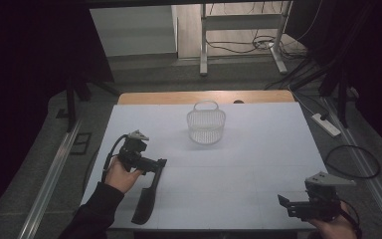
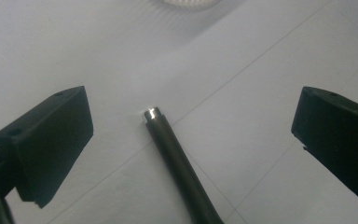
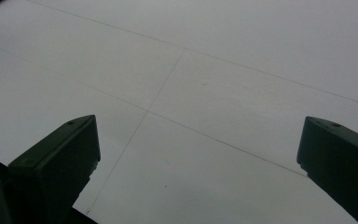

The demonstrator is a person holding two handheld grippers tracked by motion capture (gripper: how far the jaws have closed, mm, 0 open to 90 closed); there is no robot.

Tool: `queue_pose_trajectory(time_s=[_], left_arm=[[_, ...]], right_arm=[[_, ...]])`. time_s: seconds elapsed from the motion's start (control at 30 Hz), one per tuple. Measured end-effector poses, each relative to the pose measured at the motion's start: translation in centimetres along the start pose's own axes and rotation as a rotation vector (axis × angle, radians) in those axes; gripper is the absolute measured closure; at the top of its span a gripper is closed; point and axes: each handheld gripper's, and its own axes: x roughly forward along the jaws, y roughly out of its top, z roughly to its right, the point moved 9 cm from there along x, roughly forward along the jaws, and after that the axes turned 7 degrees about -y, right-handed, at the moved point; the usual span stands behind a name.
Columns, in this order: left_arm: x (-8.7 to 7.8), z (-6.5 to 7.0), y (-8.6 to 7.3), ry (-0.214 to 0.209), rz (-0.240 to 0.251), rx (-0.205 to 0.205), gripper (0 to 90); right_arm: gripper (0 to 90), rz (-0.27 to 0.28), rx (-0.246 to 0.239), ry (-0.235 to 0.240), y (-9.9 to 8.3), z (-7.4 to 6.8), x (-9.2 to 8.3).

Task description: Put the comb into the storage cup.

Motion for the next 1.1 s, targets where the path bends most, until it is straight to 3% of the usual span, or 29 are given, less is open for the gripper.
queue_pose_trajectory(time_s=[1.1], left_arm=[[4.3,0.1,3.0,0.003,-0.071,0.05,0.0]], right_arm=[[0.0,-0.005,0.0,0.001,0.0,0.0,0.0]])
